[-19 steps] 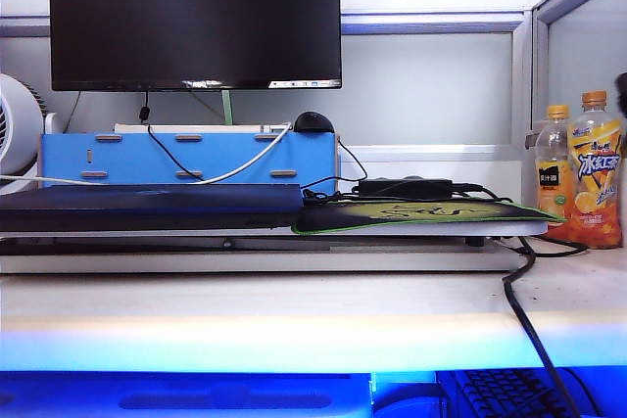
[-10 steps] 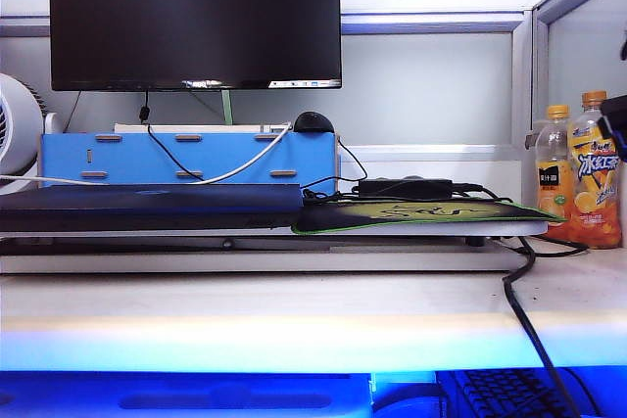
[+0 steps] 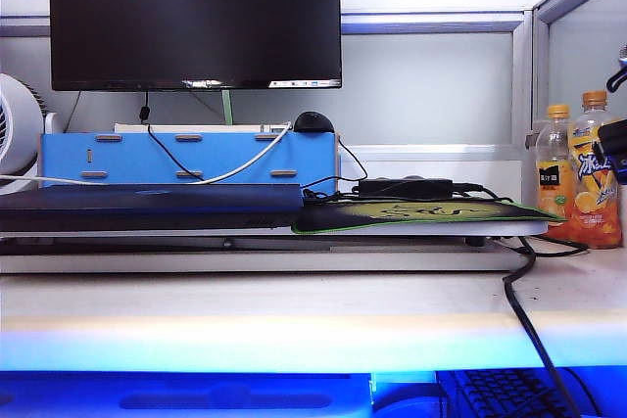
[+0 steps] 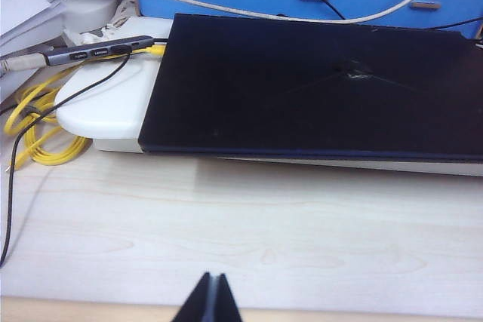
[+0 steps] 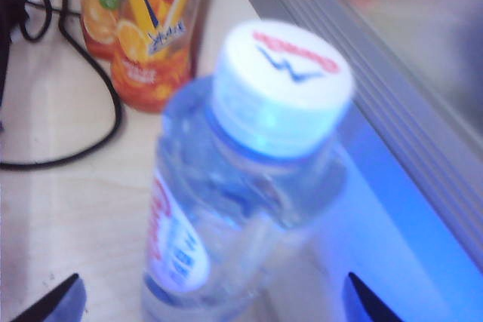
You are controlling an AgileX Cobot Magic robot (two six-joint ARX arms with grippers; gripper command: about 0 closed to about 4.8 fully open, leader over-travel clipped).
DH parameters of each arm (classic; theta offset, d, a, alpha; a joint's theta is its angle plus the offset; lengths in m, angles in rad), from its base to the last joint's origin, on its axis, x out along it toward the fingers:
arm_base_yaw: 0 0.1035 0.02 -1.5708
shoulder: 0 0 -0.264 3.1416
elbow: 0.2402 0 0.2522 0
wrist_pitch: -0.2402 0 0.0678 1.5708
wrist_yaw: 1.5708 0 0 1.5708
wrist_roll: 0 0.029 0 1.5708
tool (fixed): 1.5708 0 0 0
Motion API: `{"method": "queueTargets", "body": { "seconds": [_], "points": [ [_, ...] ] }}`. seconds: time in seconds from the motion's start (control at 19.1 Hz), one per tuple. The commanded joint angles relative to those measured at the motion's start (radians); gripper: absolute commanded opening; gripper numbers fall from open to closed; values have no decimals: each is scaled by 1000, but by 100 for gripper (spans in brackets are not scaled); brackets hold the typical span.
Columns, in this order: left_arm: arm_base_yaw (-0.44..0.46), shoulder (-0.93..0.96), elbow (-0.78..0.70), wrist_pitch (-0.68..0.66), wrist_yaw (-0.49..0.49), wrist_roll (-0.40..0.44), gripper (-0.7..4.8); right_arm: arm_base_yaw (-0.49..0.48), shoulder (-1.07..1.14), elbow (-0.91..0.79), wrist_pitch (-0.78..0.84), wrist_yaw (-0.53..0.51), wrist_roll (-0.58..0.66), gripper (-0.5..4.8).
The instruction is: Pick up the mineral water bottle and place it on the laptop.
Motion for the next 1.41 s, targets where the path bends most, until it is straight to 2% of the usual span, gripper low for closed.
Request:
{"method": "queueTargets", "body": {
  "seconds": [0.05,0.42,0.78,0.84,0.89,0.94,1.1,1.31,1.41],
  "points": [
    [0,-2,0,1,3,2,-2,-2,59,38,26,10,-4,479],
    [0,-2,0,1,3,2,-2,-65,144,128,27,16,-5,479],
    [0,-2,0,1,3,1,-2,-110,154,128,0,-12,-5,479],
    [0,-2,0,1,3,2,-2,-110,155,128,-8,-12,-6,408],
    [0,-2,0,1,3,2,-2,-107,155,128,-18,-13,-18,-31],
    [0,-2,0,1,3,2,-2,-106,155,128,-17,-13,-30,-2],
    [0,-2,0,1,3,1,-2,-106,154,128,-16,-14,-31,-6],
    [0,-2,0,1,3,2,-2,-105,121,128,51,-116,-29,-6],
    [0,-2,0,1,3,2,-2,-105,50,128,105,-246,-26,-6]
  ]
}}
